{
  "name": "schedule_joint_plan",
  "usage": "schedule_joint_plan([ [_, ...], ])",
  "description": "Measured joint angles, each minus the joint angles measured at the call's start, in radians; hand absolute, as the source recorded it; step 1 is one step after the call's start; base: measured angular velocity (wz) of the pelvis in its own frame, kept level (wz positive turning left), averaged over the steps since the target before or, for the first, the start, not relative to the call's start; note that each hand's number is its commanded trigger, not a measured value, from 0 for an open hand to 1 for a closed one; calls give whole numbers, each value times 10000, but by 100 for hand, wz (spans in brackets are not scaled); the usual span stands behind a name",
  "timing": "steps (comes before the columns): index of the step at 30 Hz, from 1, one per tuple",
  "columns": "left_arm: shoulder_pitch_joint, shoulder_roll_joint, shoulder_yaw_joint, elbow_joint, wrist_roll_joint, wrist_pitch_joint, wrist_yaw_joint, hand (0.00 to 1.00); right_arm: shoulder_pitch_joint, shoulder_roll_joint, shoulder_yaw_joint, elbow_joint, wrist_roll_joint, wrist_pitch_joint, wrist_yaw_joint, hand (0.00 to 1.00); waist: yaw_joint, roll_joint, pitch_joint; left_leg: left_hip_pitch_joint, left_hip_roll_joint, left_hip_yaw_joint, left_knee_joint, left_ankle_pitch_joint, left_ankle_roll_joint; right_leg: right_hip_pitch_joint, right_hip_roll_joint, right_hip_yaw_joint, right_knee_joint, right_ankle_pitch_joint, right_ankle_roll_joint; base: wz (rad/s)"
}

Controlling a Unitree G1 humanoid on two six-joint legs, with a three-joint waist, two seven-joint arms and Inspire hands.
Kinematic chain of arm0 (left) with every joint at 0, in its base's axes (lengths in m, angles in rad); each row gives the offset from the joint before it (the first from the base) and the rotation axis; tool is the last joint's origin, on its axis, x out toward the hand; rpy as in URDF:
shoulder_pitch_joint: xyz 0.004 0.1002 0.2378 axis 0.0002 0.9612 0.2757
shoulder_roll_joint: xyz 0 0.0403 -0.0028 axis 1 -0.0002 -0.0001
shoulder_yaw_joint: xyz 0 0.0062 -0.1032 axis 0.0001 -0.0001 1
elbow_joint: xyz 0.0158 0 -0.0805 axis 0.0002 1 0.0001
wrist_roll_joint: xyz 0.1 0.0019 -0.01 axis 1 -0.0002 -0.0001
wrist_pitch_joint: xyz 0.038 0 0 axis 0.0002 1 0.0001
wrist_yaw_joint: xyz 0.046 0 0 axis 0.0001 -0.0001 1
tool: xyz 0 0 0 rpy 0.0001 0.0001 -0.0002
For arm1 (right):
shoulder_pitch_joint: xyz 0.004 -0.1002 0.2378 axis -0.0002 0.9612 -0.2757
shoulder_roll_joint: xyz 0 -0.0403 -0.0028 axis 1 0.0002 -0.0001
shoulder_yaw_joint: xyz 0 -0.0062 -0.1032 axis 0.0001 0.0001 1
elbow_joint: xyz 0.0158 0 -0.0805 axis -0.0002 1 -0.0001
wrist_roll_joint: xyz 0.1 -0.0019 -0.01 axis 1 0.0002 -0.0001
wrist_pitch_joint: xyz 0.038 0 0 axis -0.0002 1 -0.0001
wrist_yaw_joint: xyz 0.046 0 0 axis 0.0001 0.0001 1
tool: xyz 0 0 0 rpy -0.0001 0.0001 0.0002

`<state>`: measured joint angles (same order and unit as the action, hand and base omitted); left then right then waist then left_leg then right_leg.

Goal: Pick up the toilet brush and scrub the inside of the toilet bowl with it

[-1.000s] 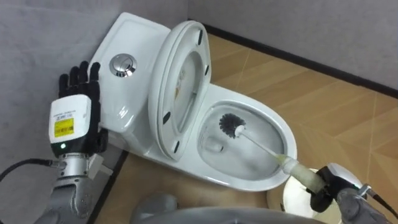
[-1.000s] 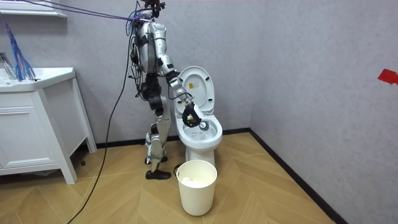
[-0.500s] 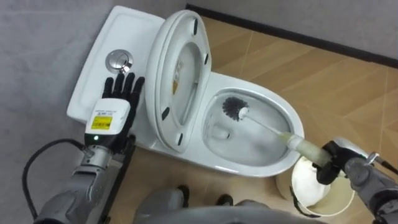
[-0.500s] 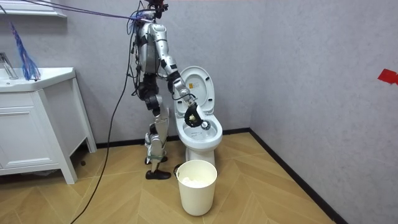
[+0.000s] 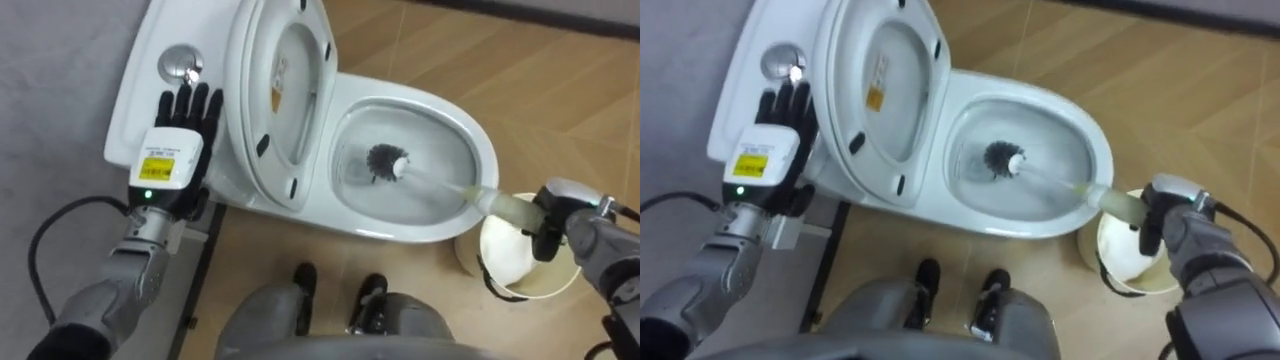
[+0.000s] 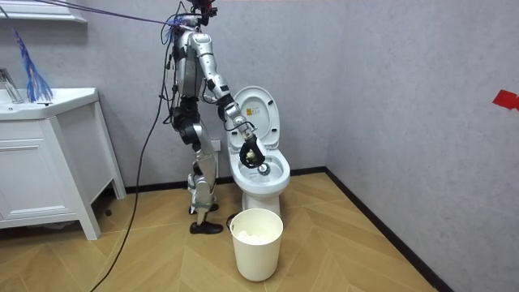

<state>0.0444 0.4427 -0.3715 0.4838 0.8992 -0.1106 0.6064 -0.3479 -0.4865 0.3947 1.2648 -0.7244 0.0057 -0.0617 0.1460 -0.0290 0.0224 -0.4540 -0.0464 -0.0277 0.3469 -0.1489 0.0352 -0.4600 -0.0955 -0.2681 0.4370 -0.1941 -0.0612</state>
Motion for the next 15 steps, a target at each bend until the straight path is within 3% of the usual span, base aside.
schedule_joint_plan([
  [4,-566,-7,-157,-5,-331,-63,229,0,-364,-264,921,-311,-304,186,-103,100,293,5,43,-854,-7,49,422,42,-49,-906,-98,-23,385,-42,-107,3],
  [8,-1209,-86,-369,-8,-455,-59,390,0,-484,-427,1537,-899,-218,689,-585,100,472,334,193,-1661,-2,-179,935,61,-90,-1367,-85,-387,485,-6,-209,20],
  [13,-1320,-149,-336,-500,-443,-27,543,0,-726,-430,1666,-1141,-275,1158,-1092,100,727,481,180,-2546,-44,-327,1253,54,-132,-2218,-252,-552,1007,-124,-315,12],
  [15,-1321,-144,-336,-689,-444,-27,673,0,-857,-446,1752,-1139,-304,1334,-1314,100,842,598,123,-2862,-48,-363,1521,27,-170,-2437,-273,-652,1170,-186,-365,19],
])
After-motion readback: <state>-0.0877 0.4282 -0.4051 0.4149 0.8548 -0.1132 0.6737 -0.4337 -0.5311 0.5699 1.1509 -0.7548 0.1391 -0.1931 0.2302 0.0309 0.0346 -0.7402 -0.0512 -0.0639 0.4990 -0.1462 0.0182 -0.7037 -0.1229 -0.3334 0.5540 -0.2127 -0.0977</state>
